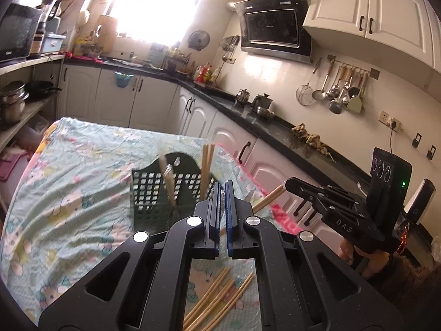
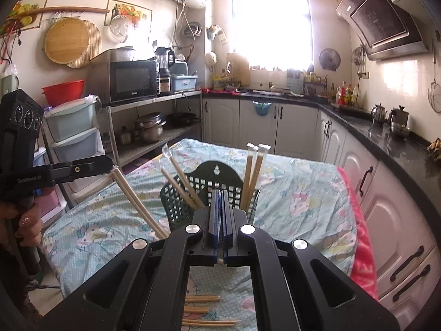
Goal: Organize utensils
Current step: 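Lift the held chopsticks upright with both grippers above the green basket, then open both grippers to drop the chopsticks into the green basket, then withdraw both open grippers and lower them to the remaining loose chopsticks, then close the left gripper on chopsticks while the right gripper grasps chopsticks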
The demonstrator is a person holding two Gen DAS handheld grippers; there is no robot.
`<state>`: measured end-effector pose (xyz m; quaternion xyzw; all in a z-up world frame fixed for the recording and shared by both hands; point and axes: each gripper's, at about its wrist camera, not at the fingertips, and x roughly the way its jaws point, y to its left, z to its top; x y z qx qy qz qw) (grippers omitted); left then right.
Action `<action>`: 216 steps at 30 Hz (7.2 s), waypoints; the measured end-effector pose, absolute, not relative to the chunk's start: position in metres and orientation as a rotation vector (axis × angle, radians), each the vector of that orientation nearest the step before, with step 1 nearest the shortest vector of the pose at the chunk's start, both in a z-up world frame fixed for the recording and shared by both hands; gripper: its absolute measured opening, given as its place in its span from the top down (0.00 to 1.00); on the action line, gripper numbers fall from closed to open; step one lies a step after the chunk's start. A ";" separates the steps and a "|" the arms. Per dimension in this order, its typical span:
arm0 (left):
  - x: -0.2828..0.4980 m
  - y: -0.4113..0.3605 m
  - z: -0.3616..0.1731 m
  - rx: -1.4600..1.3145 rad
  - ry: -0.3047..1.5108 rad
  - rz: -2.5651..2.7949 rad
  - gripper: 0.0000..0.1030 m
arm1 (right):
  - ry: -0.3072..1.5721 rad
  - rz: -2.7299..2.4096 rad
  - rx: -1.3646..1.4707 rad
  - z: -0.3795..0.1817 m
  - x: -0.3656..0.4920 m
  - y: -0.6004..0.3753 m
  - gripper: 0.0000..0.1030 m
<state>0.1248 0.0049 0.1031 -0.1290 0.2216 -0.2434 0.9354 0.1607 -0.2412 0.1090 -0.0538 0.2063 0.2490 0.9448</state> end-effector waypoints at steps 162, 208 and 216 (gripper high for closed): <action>0.139 0.027 0.087 -0.266 0.530 -0.286 0.10 | 0.464 0.424 -0.112 0.093 0.161 -0.246 0.33; 0.188 -0.078 -0.027 -0.106 0.926 -0.504 0.34 | 0.788 0.370 -0.083 -0.029 0.140 -0.286 0.45; 0.198 -0.095 -0.050 -0.098 1.008 -0.566 0.55 | 0.838 0.409 -0.074 -0.044 0.148 -0.280 0.58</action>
